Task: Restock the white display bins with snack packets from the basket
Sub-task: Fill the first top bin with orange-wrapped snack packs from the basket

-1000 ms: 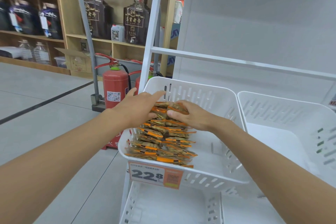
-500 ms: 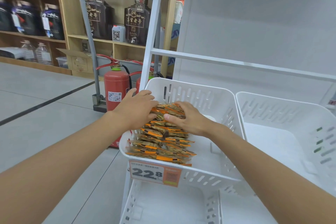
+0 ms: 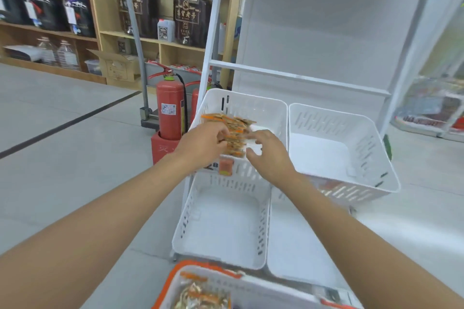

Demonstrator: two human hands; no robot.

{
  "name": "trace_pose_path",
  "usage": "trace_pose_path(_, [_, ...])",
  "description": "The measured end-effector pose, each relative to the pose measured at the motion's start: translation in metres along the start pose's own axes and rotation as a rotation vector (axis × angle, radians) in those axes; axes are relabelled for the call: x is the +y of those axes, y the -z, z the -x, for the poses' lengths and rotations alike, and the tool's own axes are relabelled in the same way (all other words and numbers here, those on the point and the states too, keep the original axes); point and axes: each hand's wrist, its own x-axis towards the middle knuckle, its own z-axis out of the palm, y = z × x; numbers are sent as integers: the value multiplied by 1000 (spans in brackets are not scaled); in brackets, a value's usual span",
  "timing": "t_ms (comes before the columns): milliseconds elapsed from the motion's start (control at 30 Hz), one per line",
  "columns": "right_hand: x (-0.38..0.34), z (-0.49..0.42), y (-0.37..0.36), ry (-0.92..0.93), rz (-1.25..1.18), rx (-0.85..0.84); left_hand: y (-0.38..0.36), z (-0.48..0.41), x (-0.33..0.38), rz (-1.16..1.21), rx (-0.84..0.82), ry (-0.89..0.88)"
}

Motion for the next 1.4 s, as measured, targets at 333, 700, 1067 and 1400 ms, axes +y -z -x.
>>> trace_pose_path(333, [7, 247, -43, -239, -16, -502, -93, 224, -18, -24, -544, 142])
trace_pose_path(700, [-27, 323, -146, -118, 131, -947, -80, 294, -62, 80, -484, 269])
trace_pose_path(1067, [-31, 245, -97, -444, -730, -566, -93, 273, -56, 883, -227, 754])
trace_pose_path(1400, [-3, 271, -164, -181, 113, -626, -89, 273, -74, 949, -44, 813])
